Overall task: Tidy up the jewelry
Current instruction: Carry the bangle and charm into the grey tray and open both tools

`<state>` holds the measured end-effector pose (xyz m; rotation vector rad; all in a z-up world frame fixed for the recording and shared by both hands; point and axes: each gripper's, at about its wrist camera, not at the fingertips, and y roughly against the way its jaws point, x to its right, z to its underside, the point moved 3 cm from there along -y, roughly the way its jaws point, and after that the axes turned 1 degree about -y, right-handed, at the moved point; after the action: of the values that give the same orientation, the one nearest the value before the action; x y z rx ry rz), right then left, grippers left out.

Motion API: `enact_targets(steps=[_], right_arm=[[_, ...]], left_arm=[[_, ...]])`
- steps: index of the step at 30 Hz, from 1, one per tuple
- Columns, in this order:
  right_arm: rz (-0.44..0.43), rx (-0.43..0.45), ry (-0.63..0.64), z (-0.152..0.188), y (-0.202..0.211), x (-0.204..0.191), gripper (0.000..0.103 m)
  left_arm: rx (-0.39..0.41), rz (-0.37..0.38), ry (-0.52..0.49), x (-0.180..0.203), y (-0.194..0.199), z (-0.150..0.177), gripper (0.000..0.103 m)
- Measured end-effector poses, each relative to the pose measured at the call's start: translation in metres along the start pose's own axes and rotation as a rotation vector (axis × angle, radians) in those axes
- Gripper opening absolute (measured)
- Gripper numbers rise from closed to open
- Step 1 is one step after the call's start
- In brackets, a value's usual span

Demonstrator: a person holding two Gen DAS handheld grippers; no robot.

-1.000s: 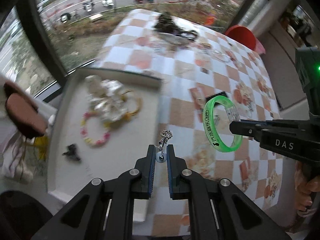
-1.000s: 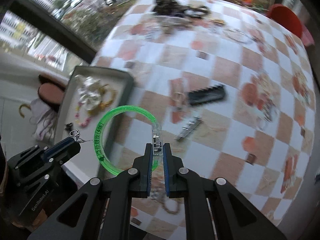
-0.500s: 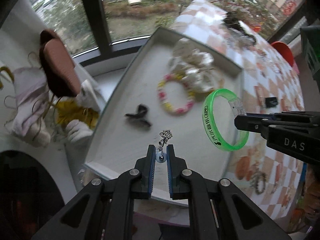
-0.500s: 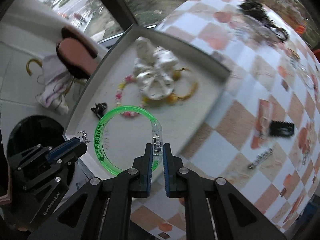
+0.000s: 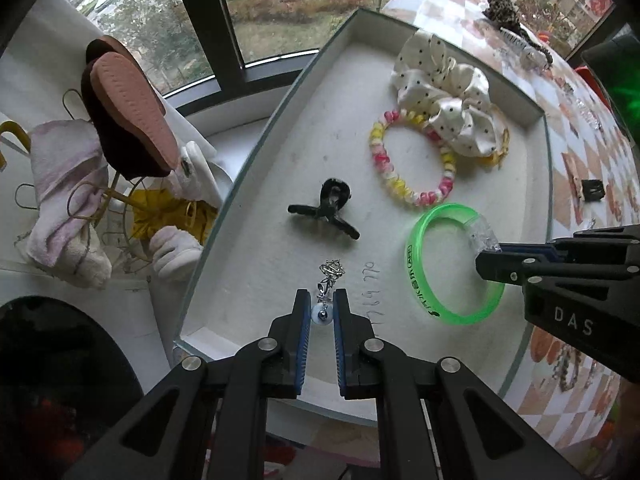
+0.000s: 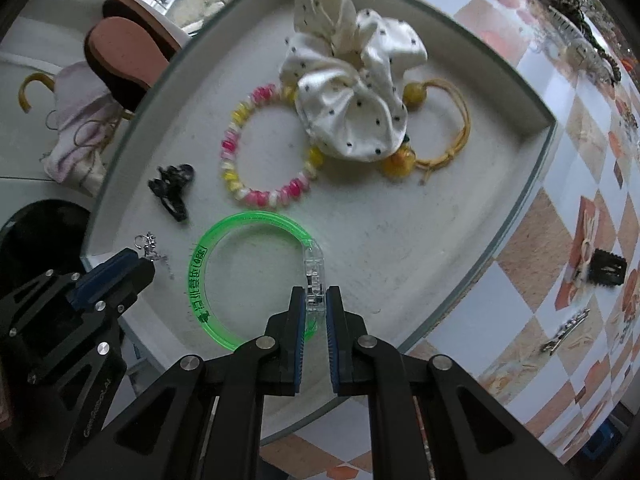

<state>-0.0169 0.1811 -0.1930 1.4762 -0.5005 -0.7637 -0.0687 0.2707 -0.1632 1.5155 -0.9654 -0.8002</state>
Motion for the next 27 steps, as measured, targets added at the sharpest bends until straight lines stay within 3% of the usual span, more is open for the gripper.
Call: enact_targets(steps=[5,7,9,10,22,27], right_arm=[[0.002,-0.006,0.012,0.0,-0.004,-0.002,0.013],[-0.014,-0.011,0.012,-0.002,-0.004,-0.003,0.019],[-0.011,-0.004,0.011,-0.003,-0.003,-0.004,0.038],[-0.007,0.008,0.009,-0.003,0.001,-0.003,0.042],[-0.05,0.137,-0.092,0.002,0.059,0.033,0.045],[-0.063,0.165,-0.163,0.02,0.076,0.062,0.053]], left_arm=[[-0.021,-0.016,-0.003,0.001,-0.008,0.002,0.015],[-0.033,-0.022,-0.007,0.003,-0.011,0.003,0.015],[-0.036,-0.029,-0.009,0.003,-0.011,0.003,0.015],[-0.035,-0.033,-0.01,0.004,-0.01,0.003,0.015],[-0.03,-0.063,-0.027,0.013,0.003,-0.005,0.015],[-0.038,-0.072,-0.042,0.018,0.004,-0.006,0.015]])
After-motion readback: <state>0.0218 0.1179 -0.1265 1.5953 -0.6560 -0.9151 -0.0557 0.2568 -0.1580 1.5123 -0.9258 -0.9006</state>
